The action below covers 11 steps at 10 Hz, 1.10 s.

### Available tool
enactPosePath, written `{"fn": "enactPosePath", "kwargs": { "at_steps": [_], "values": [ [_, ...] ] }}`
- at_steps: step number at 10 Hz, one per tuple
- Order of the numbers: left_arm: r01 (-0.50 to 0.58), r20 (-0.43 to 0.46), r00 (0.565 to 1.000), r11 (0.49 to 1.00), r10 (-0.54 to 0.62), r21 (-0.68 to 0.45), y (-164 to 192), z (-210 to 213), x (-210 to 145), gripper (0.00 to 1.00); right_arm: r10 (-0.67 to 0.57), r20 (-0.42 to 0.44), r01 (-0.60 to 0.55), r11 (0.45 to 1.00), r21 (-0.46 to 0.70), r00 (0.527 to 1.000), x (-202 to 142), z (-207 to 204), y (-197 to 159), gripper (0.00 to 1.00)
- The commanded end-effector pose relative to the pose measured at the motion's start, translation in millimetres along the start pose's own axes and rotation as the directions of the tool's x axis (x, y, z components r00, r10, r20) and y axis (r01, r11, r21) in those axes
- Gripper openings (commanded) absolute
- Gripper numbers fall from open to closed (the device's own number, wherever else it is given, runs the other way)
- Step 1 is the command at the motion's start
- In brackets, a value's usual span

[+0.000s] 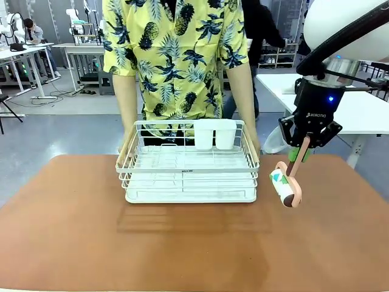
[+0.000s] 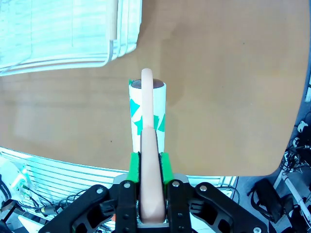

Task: Clean the table.
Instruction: Place the Lint Roller down when the Dish drying rack is positioned in the middle of the table.

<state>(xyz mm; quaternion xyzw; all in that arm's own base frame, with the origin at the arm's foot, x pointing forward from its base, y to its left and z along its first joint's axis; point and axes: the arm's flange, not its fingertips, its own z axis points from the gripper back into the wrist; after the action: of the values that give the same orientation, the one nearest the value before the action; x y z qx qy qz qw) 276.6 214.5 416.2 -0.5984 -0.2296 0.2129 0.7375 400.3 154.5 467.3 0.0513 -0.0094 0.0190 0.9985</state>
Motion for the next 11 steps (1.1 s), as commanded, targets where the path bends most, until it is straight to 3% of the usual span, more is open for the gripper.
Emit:
{"fn": "enactPosePath", "kwargs": {
  "at_steps": [1, 11],
  "values": [
    [0.010, -0.005, 1.000, 1.000, -0.010, -0.012, -1.0, 3.8, -1.4, 1.00, 0.012, -0.007, -0.012, 1.000, 0.020, 1.000, -1.5, 4.5, -0.3, 0.21],
    [0.010, -0.005, 1.000, 1.000, -0.010, -0.012, -1.0, 3.8, -1.4, 1.00, 0.012, -0.007, -0.012, 1.000, 0.020, 1.000, -1.5, 4.5, -0.3, 0.21]
  ]
}}
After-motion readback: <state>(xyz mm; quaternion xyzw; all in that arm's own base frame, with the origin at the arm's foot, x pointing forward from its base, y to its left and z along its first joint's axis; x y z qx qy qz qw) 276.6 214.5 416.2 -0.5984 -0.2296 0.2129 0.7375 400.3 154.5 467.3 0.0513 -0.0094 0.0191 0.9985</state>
